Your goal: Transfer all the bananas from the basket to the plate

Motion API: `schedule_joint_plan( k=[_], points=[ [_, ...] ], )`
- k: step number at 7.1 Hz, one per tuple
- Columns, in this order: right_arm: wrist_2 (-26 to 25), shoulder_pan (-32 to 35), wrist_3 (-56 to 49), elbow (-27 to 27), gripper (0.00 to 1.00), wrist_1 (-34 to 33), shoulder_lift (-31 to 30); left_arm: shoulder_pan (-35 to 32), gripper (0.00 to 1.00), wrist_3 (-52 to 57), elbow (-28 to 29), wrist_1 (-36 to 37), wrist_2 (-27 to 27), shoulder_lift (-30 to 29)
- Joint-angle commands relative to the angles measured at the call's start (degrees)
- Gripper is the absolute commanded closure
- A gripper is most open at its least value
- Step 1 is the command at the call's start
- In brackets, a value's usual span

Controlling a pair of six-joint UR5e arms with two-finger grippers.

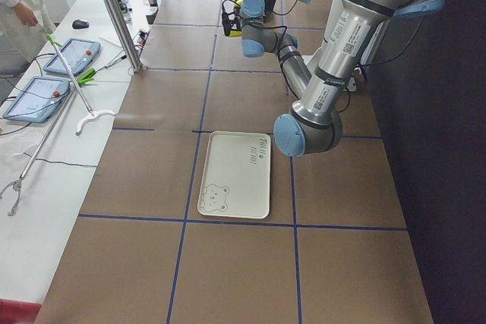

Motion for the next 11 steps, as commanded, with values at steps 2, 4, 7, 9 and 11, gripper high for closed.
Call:
schedule_joint_plan(
  k=[2,4,7,9,11],
  points=[
    [0.1,0.0,-0.7,0.1,0.96,0.2,-0.1,-0.1,1.0,0.5,0.0,0.1,0.1,0.2],
    [0.4,0.0,0.3,0.6,0.01,0.2,0.0,-0.2,1.0,0.5,-0.1,0.1,0.1,0.4],
    [1.1,0.4,0.2,1.4,0.0,0.0,-0.2,-0.7,1.0,0.7,-0.6,0.1,0.1,0.9],
    [11.4,5.4,0.1,2.3,0.0,-0.5,-2.6,-2.1,1.0,0.8,-0.5,0.3,0.2,4.0],
    [21.2,11.6,-0.4,5.7,0.0,-0.6,-9.3,-5.4,1.0,0.8,-0.7,0.8,-1.1,10.6]
  ],
)
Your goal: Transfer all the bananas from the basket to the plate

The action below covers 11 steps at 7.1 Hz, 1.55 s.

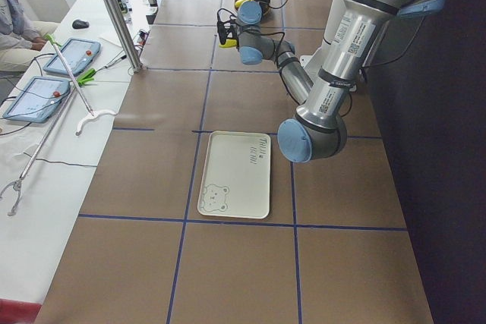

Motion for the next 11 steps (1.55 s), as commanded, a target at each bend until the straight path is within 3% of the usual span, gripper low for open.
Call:
schedule_joint_plan(
  k=[1,4,7,8,9,11],
  points=[
    [10.5,7.8,-0.5,1.6,0.0,-0.2,-6.2,-2.5,1.0,0.0,-0.4,0.3,-1.2,7.8],
    [12.8,13.1,-8.4,1.7,0.0,-0.2,-16.1,-8.1,1.0,7.7,-0.9,0.3,-1.2,19.6],
    [23.4,25.0,-28.0,1.6,0.0,-2.2,-27.3,-12.7,1.0,14.8,0.9,0.2,-1.2,28.8],
    [24.2,27.0,-33.3,1.3,0.0,-2.8,-29.9,-13.7,1.0,20.0,4.4,0.1,-1.0,30.2],
    [24.2,28.4,-39.4,0.7,0.0,-5.3,-31.1,-16.7,1.0,25.8,8.4,-0.1,-1.2,30.5],
    [23.4,33.0,-56.4,0.9,0.0,-18.5,-31.1,-21.1,1.0,34.2,16.4,-0.6,-1.2,30.3]
  ],
)
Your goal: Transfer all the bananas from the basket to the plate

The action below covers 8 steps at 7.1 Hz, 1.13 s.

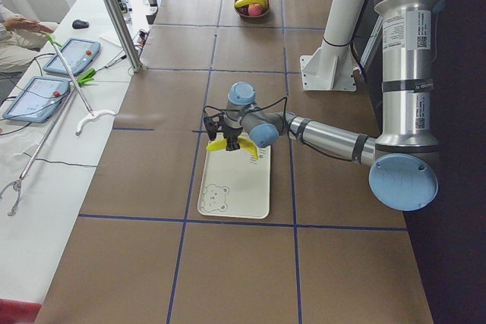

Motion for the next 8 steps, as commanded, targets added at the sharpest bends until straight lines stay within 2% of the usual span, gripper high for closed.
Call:
schedule_joint_plan(
  k=[1,3,4,6,7,8],
  points=[
    [-0.5,4.9,-17.4,0.0,0.0,-12.1,-0.1,-2.7,1.0,5.5,7.3,-2.6,0.0,-0.3],
    [-0.5,5.9,-20.1,-0.1,0.0,-13.6,-0.3,-2.7,0.94,4.5,8.8,-3.5,0.0,-0.4],
    [-0.5,5.9,-20.1,0.0,0.0,-13.5,-0.3,-2.5,0.92,0.0,9.2,-4.7,0.0,-0.6],
    [-0.6,5.8,-20.1,0.0,0.0,-13.5,-0.3,-2.3,0.79,-0.7,16.2,-13.3,0.0,-1.3],
    [-0.6,5.8,-20.1,0.1,0.0,-13.5,-0.3,-2.3,0.62,-0.2,17.4,-14.6,-0.1,-2.0],
    [-0.6,5.8,-20.1,0.2,0.0,-13.5,-0.3,-2.4,0.01,-0.1,16.9,-14.6,-0.4,-1.9]
  ],
)
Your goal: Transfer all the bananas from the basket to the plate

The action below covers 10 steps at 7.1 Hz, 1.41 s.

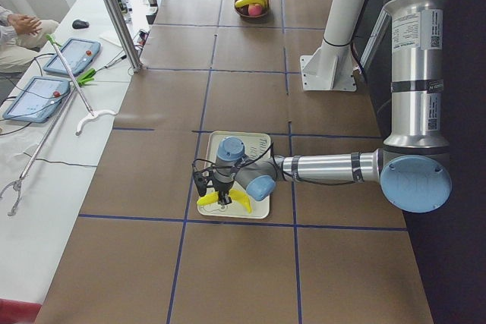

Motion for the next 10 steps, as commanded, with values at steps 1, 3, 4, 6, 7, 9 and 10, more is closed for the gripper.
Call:
schedule_joint_plan(
  k=[1,3,4,6,7,9,10],
  points=[
    [-0.7,0.0,0.0,0.2,0.0,0.0,0.0,-0.2,0.0,0.2,0.0,-1.1,-4.0,-0.3],
    [-1.2,0.0,-0.1,0.3,0.0,0.1,-0.1,-6.7,0.0,5.4,-3.1,-0.6,-8.6,0.0],
    [-2.3,0.0,-0.4,0.6,0.0,0.1,-0.4,-7.1,0.0,7.2,-7.0,-0.4,-9.6,0.3],
    [-2.3,0.2,-4.4,0.9,0.0,0.6,-3.1,-7.2,0.0,4.8,-14.6,-1.4,-10.0,1.7],
    [-3.2,0.3,-5.4,1.4,0.0,0.8,-4.5,-6.9,0.0,-0.4,-16.1,-2.8,-9.6,1.4],
    [-7.6,0.1,-4.1,1.4,0.0,5.1,-8.2,-6.6,0.0,-6.0,-16.1,-8.1,-10.0,1.1],
    [-7.5,-0.5,0.0,1.5,0.01,5.7,-7.7,-6.5,0.0,-6.0,-16.2,-8.4,-10.0,1.0]
  ],
)
